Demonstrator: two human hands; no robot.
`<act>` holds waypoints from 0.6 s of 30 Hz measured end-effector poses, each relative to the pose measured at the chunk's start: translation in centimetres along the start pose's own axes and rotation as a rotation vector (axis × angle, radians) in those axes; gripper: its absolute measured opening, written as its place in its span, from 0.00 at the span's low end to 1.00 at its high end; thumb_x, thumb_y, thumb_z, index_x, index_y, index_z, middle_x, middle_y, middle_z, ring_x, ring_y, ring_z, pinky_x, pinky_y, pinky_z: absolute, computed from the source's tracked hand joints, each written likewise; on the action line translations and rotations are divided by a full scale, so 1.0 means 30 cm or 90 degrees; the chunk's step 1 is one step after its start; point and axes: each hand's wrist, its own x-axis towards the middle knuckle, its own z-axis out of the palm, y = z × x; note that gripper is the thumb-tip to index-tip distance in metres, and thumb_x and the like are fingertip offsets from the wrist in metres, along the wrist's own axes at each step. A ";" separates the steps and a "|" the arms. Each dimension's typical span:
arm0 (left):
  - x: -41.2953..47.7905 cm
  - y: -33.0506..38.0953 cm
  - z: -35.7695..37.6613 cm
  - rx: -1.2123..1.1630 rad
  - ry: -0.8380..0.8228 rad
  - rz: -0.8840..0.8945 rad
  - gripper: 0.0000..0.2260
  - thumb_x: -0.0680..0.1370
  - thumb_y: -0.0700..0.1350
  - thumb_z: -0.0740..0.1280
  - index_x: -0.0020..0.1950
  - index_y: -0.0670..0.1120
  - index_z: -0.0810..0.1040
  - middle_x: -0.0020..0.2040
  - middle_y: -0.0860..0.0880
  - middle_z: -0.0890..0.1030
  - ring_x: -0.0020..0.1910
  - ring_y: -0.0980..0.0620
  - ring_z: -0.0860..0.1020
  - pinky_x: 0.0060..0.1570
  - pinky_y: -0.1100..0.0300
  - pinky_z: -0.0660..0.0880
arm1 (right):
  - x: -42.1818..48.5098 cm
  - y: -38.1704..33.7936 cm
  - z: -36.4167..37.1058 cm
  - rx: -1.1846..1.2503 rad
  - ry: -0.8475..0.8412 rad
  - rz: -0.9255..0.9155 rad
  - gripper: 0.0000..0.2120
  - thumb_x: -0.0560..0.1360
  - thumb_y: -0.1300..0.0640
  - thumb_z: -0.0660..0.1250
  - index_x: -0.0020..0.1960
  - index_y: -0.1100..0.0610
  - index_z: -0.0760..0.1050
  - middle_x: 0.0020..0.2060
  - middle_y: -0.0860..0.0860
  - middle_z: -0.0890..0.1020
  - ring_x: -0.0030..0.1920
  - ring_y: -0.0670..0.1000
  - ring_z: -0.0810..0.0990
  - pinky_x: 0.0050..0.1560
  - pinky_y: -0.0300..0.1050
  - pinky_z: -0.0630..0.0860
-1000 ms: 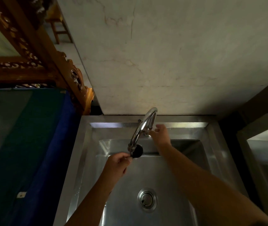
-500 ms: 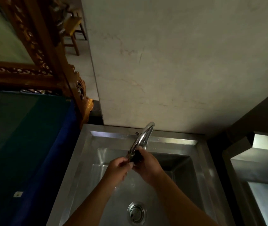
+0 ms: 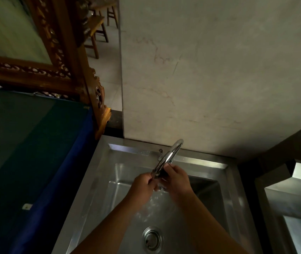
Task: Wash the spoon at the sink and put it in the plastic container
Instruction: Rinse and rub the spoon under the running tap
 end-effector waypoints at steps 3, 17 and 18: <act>-0.015 -0.023 -0.007 0.063 0.001 0.015 0.13 0.79 0.48 0.62 0.35 0.53 0.77 0.32 0.53 0.81 0.26 0.64 0.76 0.28 0.70 0.69 | 0.001 -0.004 -0.004 0.000 0.023 -0.003 0.11 0.78 0.57 0.66 0.52 0.64 0.79 0.47 0.64 0.85 0.49 0.63 0.85 0.51 0.56 0.82; -0.108 -0.116 -0.128 0.079 0.006 0.047 0.09 0.78 0.39 0.61 0.42 0.43 0.80 0.32 0.49 0.80 0.27 0.60 0.73 0.33 0.61 0.70 | 0.010 -0.116 -0.054 0.079 0.086 0.026 0.14 0.77 0.58 0.67 0.57 0.67 0.75 0.51 0.62 0.83 0.49 0.58 0.85 0.40 0.47 0.84; -0.116 -0.127 -0.139 0.076 0.014 0.047 0.09 0.78 0.39 0.61 0.41 0.43 0.80 0.31 0.51 0.80 0.28 0.60 0.73 0.33 0.60 0.71 | 0.011 -0.122 -0.064 0.075 0.090 0.020 0.14 0.77 0.58 0.67 0.57 0.67 0.75 0.50 0.62 0.84 0.46 0.55 0.86 0.37 0.44 0.83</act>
